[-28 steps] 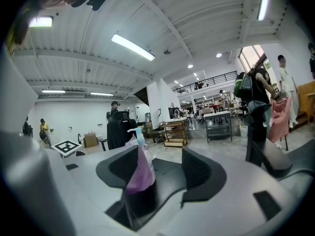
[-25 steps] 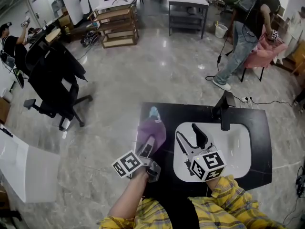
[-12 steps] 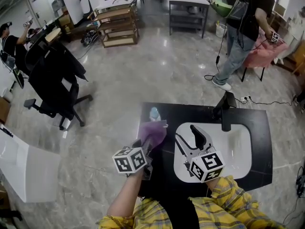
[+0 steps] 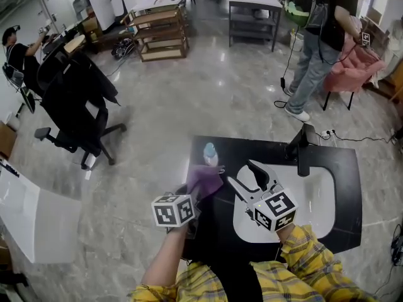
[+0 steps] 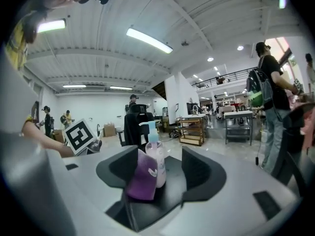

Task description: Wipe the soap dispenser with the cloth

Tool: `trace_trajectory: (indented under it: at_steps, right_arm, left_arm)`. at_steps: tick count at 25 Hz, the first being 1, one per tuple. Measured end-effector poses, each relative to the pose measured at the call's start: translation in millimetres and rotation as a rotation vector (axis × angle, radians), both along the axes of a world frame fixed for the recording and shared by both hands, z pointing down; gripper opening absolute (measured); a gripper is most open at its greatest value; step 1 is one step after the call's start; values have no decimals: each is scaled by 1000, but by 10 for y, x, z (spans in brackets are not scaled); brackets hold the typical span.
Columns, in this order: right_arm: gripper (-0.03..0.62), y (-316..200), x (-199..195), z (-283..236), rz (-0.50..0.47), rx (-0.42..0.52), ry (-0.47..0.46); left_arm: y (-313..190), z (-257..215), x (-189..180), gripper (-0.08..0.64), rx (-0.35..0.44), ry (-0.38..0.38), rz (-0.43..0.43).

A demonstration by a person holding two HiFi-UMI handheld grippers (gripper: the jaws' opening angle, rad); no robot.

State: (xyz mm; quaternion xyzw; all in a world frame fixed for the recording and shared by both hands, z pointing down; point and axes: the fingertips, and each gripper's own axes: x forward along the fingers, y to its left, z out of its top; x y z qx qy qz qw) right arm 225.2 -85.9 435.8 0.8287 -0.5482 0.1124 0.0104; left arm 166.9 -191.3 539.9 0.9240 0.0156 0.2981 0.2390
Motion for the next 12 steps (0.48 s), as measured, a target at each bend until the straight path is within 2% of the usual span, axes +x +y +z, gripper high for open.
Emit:
trace_trajectory:
  at_steps: [2, 7, 12]
  right_arm:
    - [261, -130, -18, -35, -101, -7, 32]
    - [261, -379, -54, -112, -344, -34, 108]
    - [261, -612, -34, -154, -497, -100, 205]
  left_arm:
    - [20, -28, -37, 76, -9, 18, 20]
    - [156, -198, -205, 76, -87, 92, 80]
    - [250, -383, -404, 75, -274, 196, 62]
